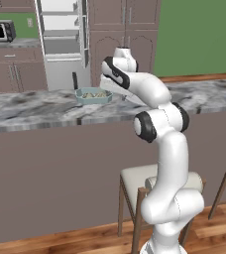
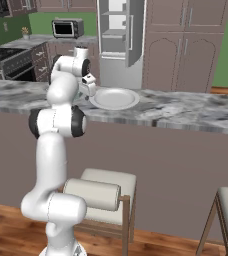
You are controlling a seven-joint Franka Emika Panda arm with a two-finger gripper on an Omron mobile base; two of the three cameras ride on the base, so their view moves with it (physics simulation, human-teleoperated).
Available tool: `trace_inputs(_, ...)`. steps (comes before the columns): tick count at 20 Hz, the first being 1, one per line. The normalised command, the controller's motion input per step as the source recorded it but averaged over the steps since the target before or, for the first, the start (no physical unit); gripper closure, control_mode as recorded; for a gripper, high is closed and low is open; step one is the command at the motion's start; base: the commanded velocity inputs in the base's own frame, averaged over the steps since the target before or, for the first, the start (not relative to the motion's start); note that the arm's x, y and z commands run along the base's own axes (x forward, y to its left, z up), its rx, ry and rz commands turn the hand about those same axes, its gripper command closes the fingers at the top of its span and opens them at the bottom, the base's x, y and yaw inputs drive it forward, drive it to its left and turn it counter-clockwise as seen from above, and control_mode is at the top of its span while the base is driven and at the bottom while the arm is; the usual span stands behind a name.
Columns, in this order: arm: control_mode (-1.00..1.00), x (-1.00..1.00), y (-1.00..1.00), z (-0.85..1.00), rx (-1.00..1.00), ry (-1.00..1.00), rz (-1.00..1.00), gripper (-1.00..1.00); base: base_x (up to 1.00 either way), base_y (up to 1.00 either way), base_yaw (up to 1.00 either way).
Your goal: Place two dumplings into each of the tupperware containers and then place the containers in the fridge.
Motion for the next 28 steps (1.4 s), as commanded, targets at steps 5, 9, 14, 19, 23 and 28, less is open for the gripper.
trace_inputs(5, -1.00, 0.02, 0.26, -0.14, 0.00, 0.09, 0.06, -1.00, 0.00, 0.00, 0.00)
trace_inputs(9, -1.00, 0.00, 0.34, -0.05, 0.00, 0.04, 0.07, -1.00, 0.00, 0.00, 0.00)
trace_inputs(14, -1.00, 0.00, 0.39, -0.21, 0.00, 0.07, 0.09, -1.00, 0.00, 0.00, 0.00)
trace_inputs(19, -1.00, 0.12, -0.04, -0.21, 0.00, 0.01, 0.03, -1.00, 0.00, 0.00, 0.00)
trace_inputs(23, -1.00, 0.00, -0.25, -0.06, 0.00, 0.00, 0.00, -1.00, 0.00, 0.00, 0.00)
trace_inputs(28, -1.00, 0.00, 0.01, -0.21, 0.00, 0.01, 0.00, -1.00, 0.00, 0.00, 0.00)
